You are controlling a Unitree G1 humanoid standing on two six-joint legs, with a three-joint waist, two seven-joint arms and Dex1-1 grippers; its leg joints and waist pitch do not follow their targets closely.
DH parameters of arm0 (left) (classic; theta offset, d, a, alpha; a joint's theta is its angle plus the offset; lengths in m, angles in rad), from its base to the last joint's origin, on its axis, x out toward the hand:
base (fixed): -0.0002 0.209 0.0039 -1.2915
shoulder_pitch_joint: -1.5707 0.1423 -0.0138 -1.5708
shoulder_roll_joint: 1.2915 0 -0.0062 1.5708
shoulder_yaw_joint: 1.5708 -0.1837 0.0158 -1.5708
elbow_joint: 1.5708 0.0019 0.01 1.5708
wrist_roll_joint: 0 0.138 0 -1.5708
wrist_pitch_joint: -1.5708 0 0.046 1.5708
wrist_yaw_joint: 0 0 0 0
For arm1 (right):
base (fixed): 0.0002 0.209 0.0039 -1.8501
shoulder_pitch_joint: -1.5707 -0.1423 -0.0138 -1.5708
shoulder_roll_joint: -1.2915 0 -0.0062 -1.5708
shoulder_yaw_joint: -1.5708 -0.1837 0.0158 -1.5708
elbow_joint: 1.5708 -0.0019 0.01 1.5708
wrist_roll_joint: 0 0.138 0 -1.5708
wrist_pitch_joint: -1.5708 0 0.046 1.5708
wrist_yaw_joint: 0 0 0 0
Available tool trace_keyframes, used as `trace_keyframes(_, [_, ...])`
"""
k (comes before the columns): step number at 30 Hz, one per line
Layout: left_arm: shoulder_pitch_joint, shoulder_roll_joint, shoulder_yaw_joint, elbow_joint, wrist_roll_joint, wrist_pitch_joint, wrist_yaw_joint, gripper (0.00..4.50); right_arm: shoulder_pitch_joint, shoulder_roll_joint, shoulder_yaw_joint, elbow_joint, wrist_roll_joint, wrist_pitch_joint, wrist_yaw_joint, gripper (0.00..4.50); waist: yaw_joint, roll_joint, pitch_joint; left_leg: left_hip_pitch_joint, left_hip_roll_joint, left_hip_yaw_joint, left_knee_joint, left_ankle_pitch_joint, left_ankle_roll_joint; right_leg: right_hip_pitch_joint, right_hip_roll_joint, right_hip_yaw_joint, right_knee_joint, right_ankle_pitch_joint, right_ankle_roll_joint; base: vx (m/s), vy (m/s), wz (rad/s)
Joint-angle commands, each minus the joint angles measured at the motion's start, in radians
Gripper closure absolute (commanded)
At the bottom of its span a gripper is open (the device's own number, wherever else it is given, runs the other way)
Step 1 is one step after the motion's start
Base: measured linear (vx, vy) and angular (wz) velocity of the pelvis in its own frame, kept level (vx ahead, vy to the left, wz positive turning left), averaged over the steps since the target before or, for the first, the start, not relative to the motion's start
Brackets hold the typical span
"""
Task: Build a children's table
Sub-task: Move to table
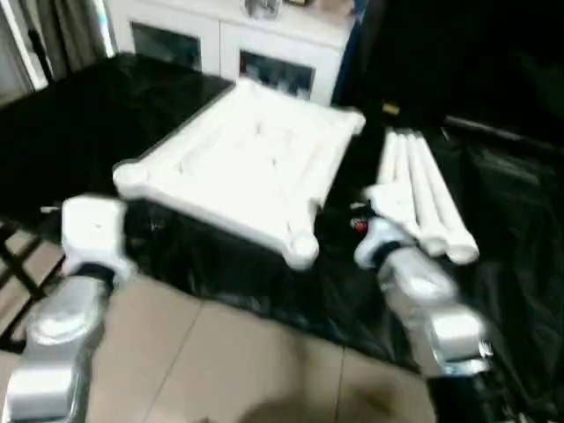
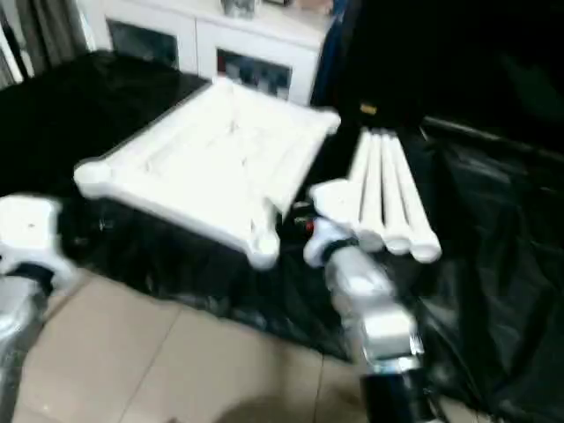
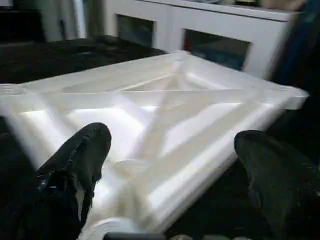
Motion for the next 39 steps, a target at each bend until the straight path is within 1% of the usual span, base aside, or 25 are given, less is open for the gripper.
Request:
trace_keyframes(1, [-0.037, 0.001, -0.042, 0.017, -0.001, 0.002, -0.024, 1.65, 0.031, -0.014, -0.040, -0.019, -0.012, 0.006, -0.025, 0.00, -0.025, 0.021, -0.048, 0.076, 0.094, -0.015, -0.130, 0.175, 0.301, -0.034, -0.043, 0.030, -0.103, 0.188, -0.043, 0.155, -0.029, 0.01])
trace_keyframes(2, [-0.047, 0.004, -0.047, 0.024, 0.000, 0.000, -0.027, 1.65, 0.034, -0.011, -0.042, -0.020, -0.014, 0.007, -0.029, 0.00, -0.013, -0.039, -0.059, 0.027, 0.009, 0.039, -0.080, -0.010, 0.231, 0.076, -0.082, 0.113, -0.180, 0.107, -0.098, 0.155, -0.029, 0.01])
trace_keyframes(4, [-0.064, 0.008, -0.055, 0.039, -0.001, 0.000, -0.034, 1.65, 0.044, -0.004, -0.049, -0.027, -0.017, 0.006, -0.039, 0.00, 0.025, -0.027, -0.040, -0.014, -0.011, 0.017, 0.079, -0.080, 0.088, 0.147, -0.216, 0.238, -0.293, -0.419, -0.302, 0.159, -0.034, 0.16])
trace_keyframes(5, [-0.095, 0.014, -0.070, 0.066, -0.006, -0.003, -0.049, 1.65, 0.065, 0.008, -0.063, -0.046, -0.027, 0.008, -0.060, 0.00, 0.030, -0.023, -0.047, -0.065, 0.006, -0.007, 0.089, 0.009, 0.015, 0.187, -0.202, 0.233, -0.262, -0.338, -0.358, 0.154, -0.020, 0.14])
trace_keyframes(6, [-0.095, 0.014, -0.071, 0.067, -0.006, -0.003, -0.050, 1.65, 0.066, 0.009, -0.063, -0.046, -0.027, 0.008, -0.060, 0.00, 0.031, 0.052, -0.045, -0.079, 0.013, -0.024, 0.094, 0.055, -0.018, 0.178, -0.203, 0.231, -0.245, -0.186, -0.394, 0.143, -0.008, 0.03])
trace_keyframes(7, [-0.108, 0.015, -0.076, 0.078, -0.008, -0.003, -0.054, 1.65, 0.076, 0.018, -0.075, -0.060, -0.021, 0.011, -0.069, 0.00, 0.021, 0.027, -0.045, -0.081, 0.031, -0.025, 0.071, 0.116, -0.058, 0.167, -0.175, 0.191, -0.244, 0.024, -0.436, 0.107, 0.014, 0.07])
trace_keyframes(8, [-0.125, 0.011, -0.081, 0.099, -0.014, -0.002, -0.067, 1.65, 0.094, 0.022, -0.089, -0.084, -0.021, 0.019, -0.087, 0.00, 0.021, 0.087, -0.052, -0.102, 0.061, -0.034, -0.018, 0.292, -0.086, 0.152, -0.110, 0.132, -0.189, 0.244, -0.389, 0.107, 0.014, 0.07])
trace_keyframes(9, [-0.131, 0.004, -0.079, 0.108, -0.020, -0.007, -0.072, 1.65, 0.102, 0.024, -0.095, -0.094, -0.018, 0.023, -0.094, 0.00, 0.017, 0.090, -0.055, -0.084, 0.071, -0.018, -0.072, 0.377, -0.091, 0.129, -0.060, 0.094, -0.174, 0.306, -0.312, 0.084, 0.082, 0.03])
trace_keyframes(10, [-0.136, -0.003, -0.076, 0.116, -0.027, -0.003, -0.075, 1.65, 0.109, 0.024, -0.102, -0.104, -0.015, 0.029, -0.101, 0.00, -0.010, 0.098, -0.063, -0.057, 0.104, -0.024, -0.058, 0.516, -0.071, 0.086, -0.018, 0.076, -0.127, 0.396, -0.214, 0.084, 0.074, 0.10])
trace_keyframes(12, [-0.145, -0.006, -0.079, 0.129, -0.024, 0.003, -0.078, 1.65, 0.112, 0.016, -0.104, -0.106, -0.013, 0.035, -0.112, 0.00, 0.002, 0.122, -0.077, -0.056, 0.071, 0.005, -0.032, 0.519, 0.035, 0.081, -0.063, 0.093, -0.130, 0.465, -0.233, 0.069, 0.076, 0.10])
trace_keyframes(13, [-0.156, -0.004, -0.091, 0.146, -0.011, -0.004, -0.083, 1.65, 0.112, 0.005, -0.106, -0.103, -0.017, 0.035, -0.115, 0.00, 0.014, 0.096, -0.079, -0.025, 0.078, 0.076, -0.023, 0.333, -0.020, 0.051, -0.044, 0.154, -0.164, 0.358, -0.201, 0.007, 0.137, -0.22])
trace_keyframes(14, [-0.159, -0.002, -0.095, 0.151, -0.006, -0.006, -0.084, 1.65, 0.112, 0.001, -0.106, -0.101, -0.018, 0.034, -0.116, 0.00, 0.040, 0.080, -0.068, -0.064, 0.053, 0.088, -0.002, 0.086, -0.049, 0.088, -0.070, 0.239, -0.206, 0.227, -0.221, 0.007, 0.137, -0.22])
trace_keyframes(16, [-0.175, 0.001, -0.108, 0.171, 0.010, -0.016, -0.083, 1.65, 0.106, -0.009, -0.117, -0.099, -0.018, 0.038, -0.125, 0.00, 0.101, 0.074, -0.056, -0.098, 0.060, 0.018, 0.117, -0.128, -0.042, 0.118, -0.203, 0.408, -0.293, -0.062, -0.245, -0.048, 0.184, -0.46])
trace_keyframes(17, [-0.179, 0.000, -0.110, 0.176, 0.010, -0.017, -0.083, 1.65, 0.103, -0.010, -0.121, -0.098, -0.017, 0.039, -0.125, 0.00, 0.092, 0.070, -0.042, -0.107, 0.047, -0.016, 0.106, -0.120, -0.057, 0.117, -0.146, 0.424, -0.296, -0.219, -0.226, -0.063, 0.201, -0.46])
trace_keyframes(18, [-0.185, -0.001, -0.111, 0.183, 0.009, -0.015, -0.081, 1.65, 0.100, -0.012, -0.125, -0.099, -0.022, 0.042, -0.124, 0.00, 0.085, 0.053, -0.039, -0.143, 0.052, -0.048, 0.068, -0.069, 0.007, 0.137, -0.156, 0.363, -0.270, -0.182, -0.235, -0.065, 0.225, -0.46])
trace_keyframes(20, [-0.193, 0.000, -0.113, 0.195, -0.007, -0.006, -0.099, 1.65, 0.086, -0.019, -0.124, -0.097, -0.024, 0.046, -0.108, 0.00, 0.045, 0.133, -0.061, -0.039, 0.049, -0.051, -0.083, 0.036, 0.135, 0.045, 0.013, 0.223, -0.208, -0.102, -0.186, -0.069, 0.258, -0.12])
trace_keyframes(21, [-0.197, 0.003, -0.117, 0.200, -0.011, -0.007, -0.109, 1.65, 0.076, -0.027, -0.123, -0.094, -0.021, 0.048, -0.094, 0.00, -0.034, 0.130, -0.069, 0.011, 0.085, -0.077, -0.116, 0.074, 0.280, -0.029, 0.044, 0.096, -0.066, -0.075, -0.129, -0.069, 0.287, 0.07])
trace_keyframes(22, [-0.202, 0.008, -0.124, 0.210, -0.017, -0.017, -0.132, 1.65, 0.064, -0.036, -0.125, -0.091, -0.016, 0.055, -0.078, 0.00, -0.027, 0.133, -0.046, -0.041, 0.110, -0.072, -0.143, 0.083, 0.300, -0.016, 0.021, 0.048, -0.036, -0.044, -0.085, -0.081, 0.246, 0.08])
trace_keyframes(23, [-0.205, 0.013, -0.130, 0.217, -0.021, -0.028, -0.149, 1.65, 0.056, -0.042, -0.126, -0.090, -0.011, 0.060, -0.065, 0.00, -0.034, 0.129, -0.046, -0.044, 0.128, -0.063, -0.139, 0.034, 0.273, -0.002, -0.002, 0.031, -0.051, -0.004, -0.087, -0.081, 0.246, 0.08])
trace_keyframes(25, [-0.215, 0.023, -0.143, 0.241, -0.040, -0.055, -0.211, 1.65, 0.039, -0.064, -0.129, -0.086, 0.007, 0.071, -0.029, 0.00, -0.041, 0.096, -0.059, -0.030, 0.132, -0.080, -0.120, -0.073, 0.154, 0.038, -0.073, 0.060, -0.120, 0.063, -0.113, -0.091, 0.156, 0.01])
trace_keyframes(26, [-0.222, 0.028, -0.153, 0.258, -0.059, -0.068, -0.260, 1.65, 0.029, -0.082, -0.128, -0.082, 0.018, 0.075, -0.002, 0.00, -0.031, 0.086, -0.059, -0.054, 0.108, -0.048, -0.090, -0.108, 0.057, 0.063, -0.137, 0.100, -0.165, 0.101, -0.205, -0.095, 0.134, -0.05])
trace_keyframes(28, [-0.235, 0.036, -0.169, 0.282, -0.070, -0.089, -0.315, 1.33, 0.017, -0.105, -0.126, -0.074, 0.030, 0.081, 0.033, 0.00, -0.018, 0.085, -0.045, -0.064, 0.102, -0.021, -0.089, -0.193, -0.005, 0.074, -0.160, 0.113, -0.192, -0.045, -0.255, -0.104, 0.088, 0.04])
trace_keyframes(31, [-0.263, 0.050, -0.203, 0.328, -0.066, -0.121, -0.382, 1.24, 0.004, -0.146, -0.117, -0.063, 0.045, 0.084, 0.081, 0.00, -0.039, 0.090, -0.032, -0.053, 0.119, -0.028, -0.125, -0.398, -0.109, 0.054, -0.124, 0.099, -0.194, -0.170, -0.188, -0.079, 0.068, 0.03])
trace_keyframes(34, [-0.343, 0.057, -0.271, 0.446, -0.047, -0.174, -0.502, 0.88, -0.007, -0.242, -0.089, -0.048, 0.055, 0.077, 0.217, 0.00, -0.037, 0.080, -0.032, -0.025, 0.107, -0.009, -0.131, -0.455, -0.138, 0.038, -0.118, 0.098, -0.205, -0.184, -0.137, -0.066, 0.047, 0.07])
trace_keyframes(39, [-0.483, 0.021, -0.372, 0.678, 0.020, -0.317, -0.651, 0.45, 0.007, -0.381, -0.059, -0.053, 0.066, 0.060, 0.412, 0.00, -0.029, 0.062, -0.035, -0.052, 0.125, 0.008, -0.122, -0.251, -0.056, 0.064, -0.157, 0.113, -0.216, -0.121, -0.191, -0.012, 0.006, 0.03])
